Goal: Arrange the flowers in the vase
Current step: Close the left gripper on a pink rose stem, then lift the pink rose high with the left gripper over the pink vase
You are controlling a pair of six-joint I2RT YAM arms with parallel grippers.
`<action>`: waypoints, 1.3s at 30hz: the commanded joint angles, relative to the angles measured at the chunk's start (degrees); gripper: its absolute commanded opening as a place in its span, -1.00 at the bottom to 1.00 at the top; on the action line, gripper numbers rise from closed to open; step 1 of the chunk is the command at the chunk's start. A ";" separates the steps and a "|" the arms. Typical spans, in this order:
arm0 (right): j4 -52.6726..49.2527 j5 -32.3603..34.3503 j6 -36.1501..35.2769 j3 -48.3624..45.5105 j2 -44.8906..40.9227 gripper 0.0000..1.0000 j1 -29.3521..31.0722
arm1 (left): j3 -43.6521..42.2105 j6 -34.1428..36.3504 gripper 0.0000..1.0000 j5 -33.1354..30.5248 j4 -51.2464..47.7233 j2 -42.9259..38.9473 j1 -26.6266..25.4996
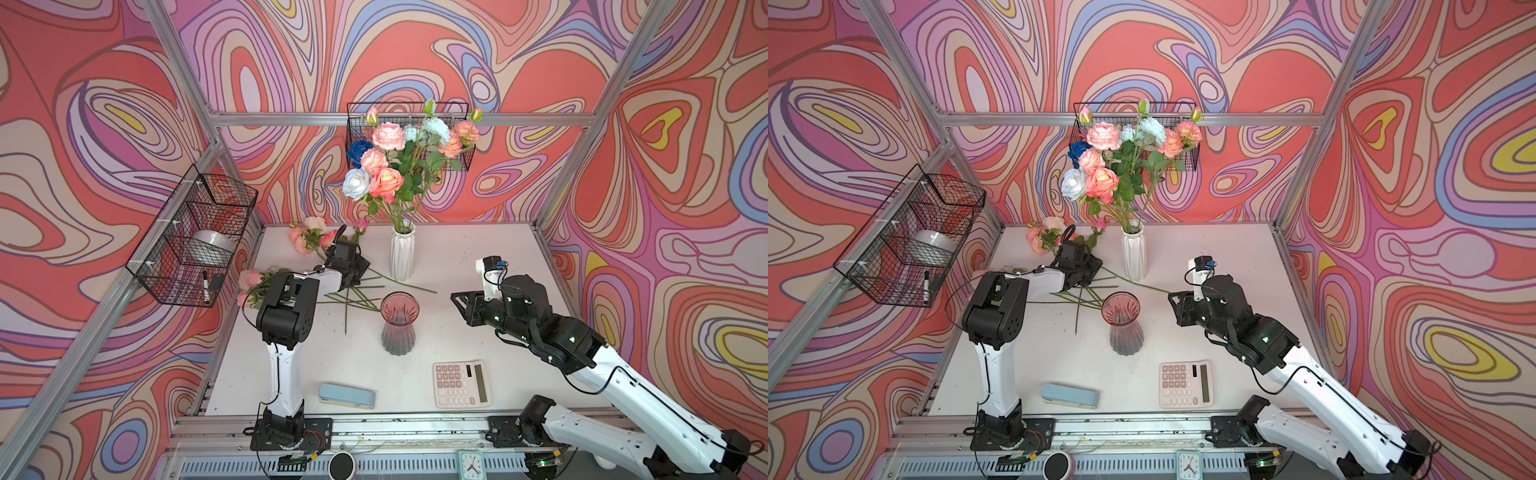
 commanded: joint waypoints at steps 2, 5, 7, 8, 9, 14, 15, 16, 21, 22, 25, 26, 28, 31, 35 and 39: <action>-1.16 2.41 -1.10 -1.00 -0.57 -0.43 0.22 | 3.37 -4.00 -0.02 -2.78 -2.79 3.57 -0.62; -1.33 3.02 -1.38 -0.84 -0.48 -0.44 0.22 | 5.03 -4.64 -0.18 -2.82 -5.39 5.29 -0.62; -1.59 3.56 -1.47 -0.65 -0.57 -0.45 0.19 | 5.47 -4.91 -0.26 -2.69 -6.75 6.04 -0.70; -1.64 3.63 -1.63 -0.52 -0.65 -0.46 0.22 | 5.35 -5.00 -0.29 -2.54 -6.75 6.35 -0.71; -1.85 3.96 -1.65 -0.47 -0.74 -0.46 0.22 | 5.23 -5.00 -0.35 -2.41 -6.71 6.57 -0.69; -2.06 4.28 -1.96 -0.25 -1.01 -0.48 0.22 | 4.43 -5.36 -0.64 -1.68 -5.00 6.63 -0.72; -2.19 4.39 -1.91 -0.18 -1.01 -0.48 0.22 | 4.34 -5.43 -0.69 -1.50 -4.28 6.46 -0.72; -2.18 4.38 -1.95 -0.17 -1.10 -0.48 0.22 | 4.32 -5.47 -0.73 -1.42 -3.69 6.20 -0.88; -2.56 4.68 -1.84 -0.25 -1.50 -0.49 0.21 | 4.68 -6.20 -0.96 -0.45 -0.48 4.62 -1.31; -2.50 4.71 -1.83 -0.34 -1.62 -0.49 0.22 | 4.60 -6.50 -1.00 -0.08 0.31 4.13 -1.49; -2.94 5.01 -1.80 -0.25 -1.87 -0.50 0.18 | 3.97 -7.24 -1.00 -0.02 1.69 1.78 -1.85; -3.10 5.08 -1.82 -0.17 -1.91 -0.50 0.22 | 3.65 -7.28 -1.00 -0.01 2.26 0.84 -2.01; -3.39 5.19 -1.83 0.05 -2.13 -0.50 0.22 | 2.89 -7.32 -1.00 0.30 3.08 -1.16 -2.02; -3.51 5.20 -1.74 0.19 -2.71 -0.50 0.22 | 0.35 -7.11 -1.00 -0.77 3.48 -5.55 -2.08; -3.51 5.18 -1.50 0.19 -3.24 -0.50 0.22 | -5.00 -6.82 -1.00 -3.27 4.60 -11.91 -2.05; -3.47 4.75 -1.31 0.36 -3.63 -0.49 0.22 | -9.70 -6.41 -1.00 -4.71 4.46 -17.55 -2.00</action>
